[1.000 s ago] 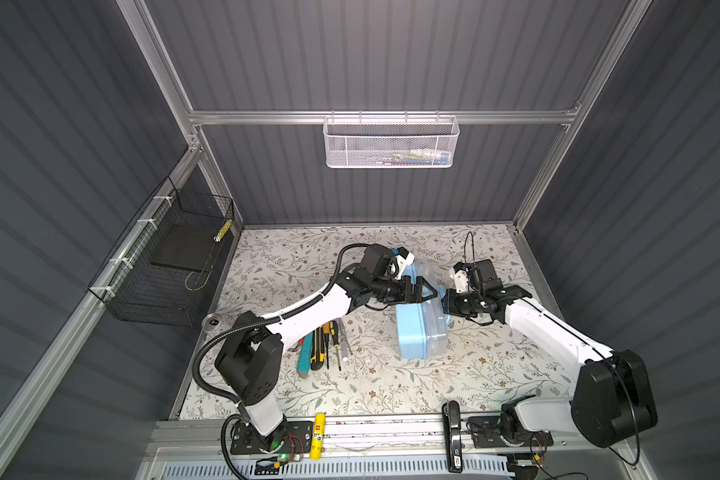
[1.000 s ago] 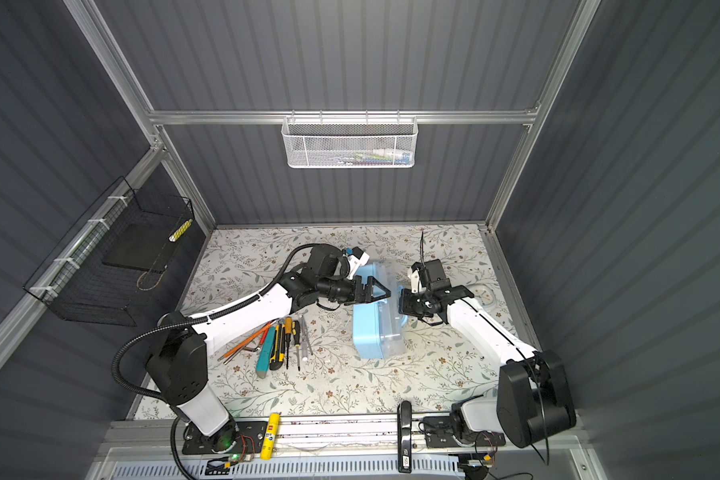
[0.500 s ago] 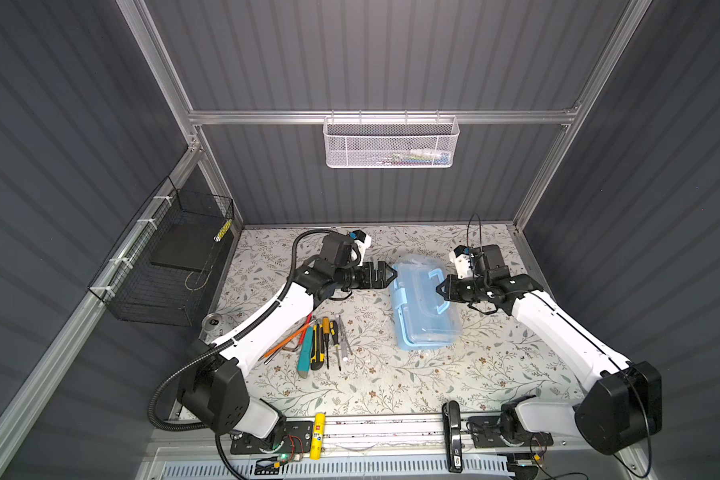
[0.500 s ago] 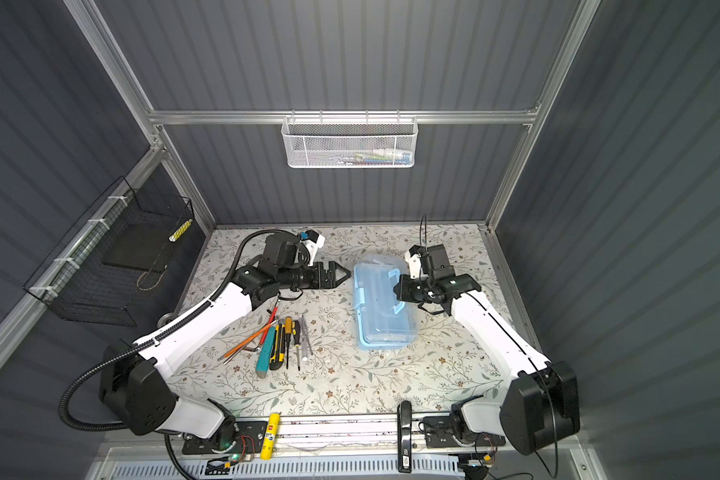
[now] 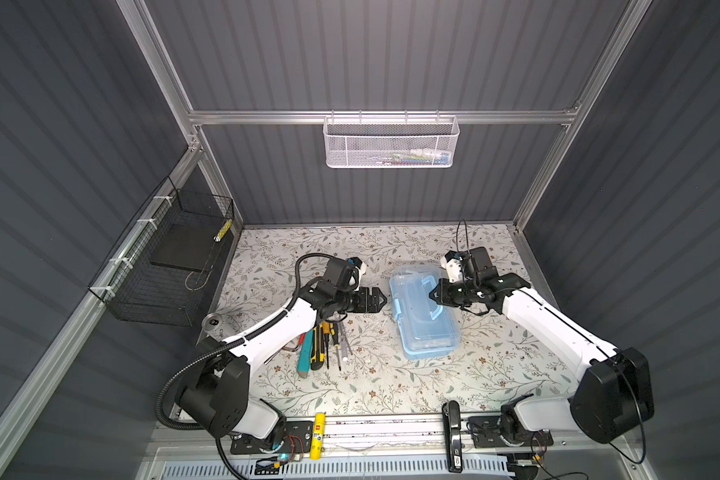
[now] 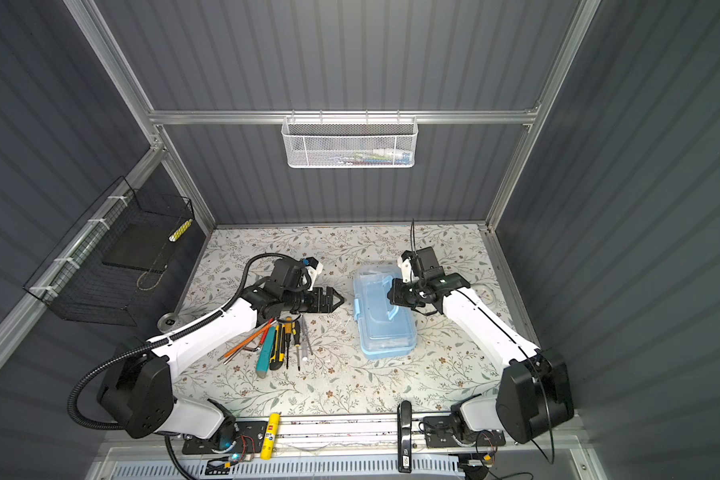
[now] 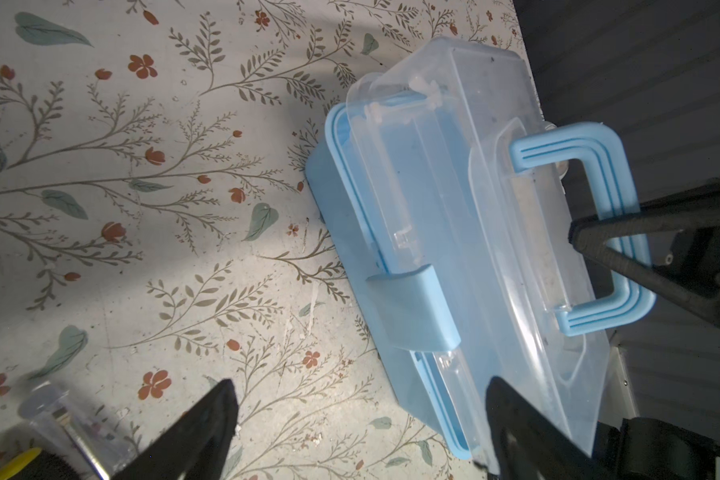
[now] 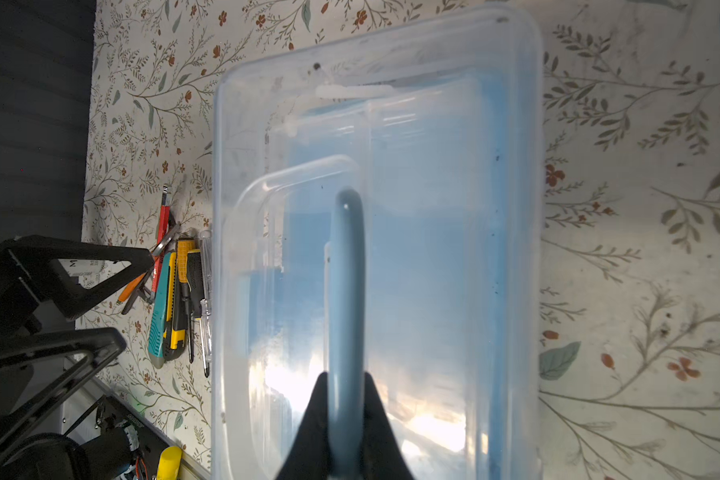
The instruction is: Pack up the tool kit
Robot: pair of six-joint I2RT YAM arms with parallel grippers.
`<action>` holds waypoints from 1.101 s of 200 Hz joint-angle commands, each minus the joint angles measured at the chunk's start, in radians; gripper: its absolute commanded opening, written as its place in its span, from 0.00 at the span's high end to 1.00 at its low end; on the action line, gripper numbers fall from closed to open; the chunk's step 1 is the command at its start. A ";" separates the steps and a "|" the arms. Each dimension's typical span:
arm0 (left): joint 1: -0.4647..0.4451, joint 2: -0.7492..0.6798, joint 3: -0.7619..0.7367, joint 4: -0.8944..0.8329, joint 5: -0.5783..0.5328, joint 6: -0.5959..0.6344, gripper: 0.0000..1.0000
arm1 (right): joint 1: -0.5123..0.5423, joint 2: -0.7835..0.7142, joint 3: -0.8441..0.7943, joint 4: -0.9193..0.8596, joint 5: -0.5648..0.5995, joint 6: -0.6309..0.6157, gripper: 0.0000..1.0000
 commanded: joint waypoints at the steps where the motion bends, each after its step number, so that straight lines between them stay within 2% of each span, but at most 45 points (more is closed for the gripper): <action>1: -0.003 0.016 -0.015 0.045 -0.016 -0.003 0.08 | 0.025 0.023 0.028 0.029 0.044 -0.005 1.00; 23: -0.004 0.027 -0.016 0.056 -0.009 -0.005 0.09 | 0.049 0.048 0.048 0.004 0.084 -0.014 1.00; 69: -0.003 0.058 -0.031 0.078 -0.006 -0.006 0.12 | 0.047 0.027 0.054 0.024 0.042 0.008 1.00; 94: -0.003 0.081 -0.033 0.089 -0.008 -0.007 0.16 | 0.025 0.007 0.058 0.040 -0.022 0.025 1.00; 118: -0.004 0.097 -0.036 0.097 -0.016 0.002 0.18 | -0.032 -0.020 0.024 0.093 -0.197 0.043 1.00; 159: -0.004 0.123 -0.044 0.123 -0.023 0.003 0.20 | -0.094 -0.039 -0.001 0.103 -0.337 0.038 1.00; 188: -0.004 0.143 -0.044 0.132 -0.020 -0.004 0.25 | -0.138 -0.052 -0.039 0.134 -0.396 0.049 1.00; 220: -0.003 0.149 -0.044 0.132 -0.027 -0.005 0.28 | -0.157 -0.056 -0.066 0.168 -0.409 0.056 1.00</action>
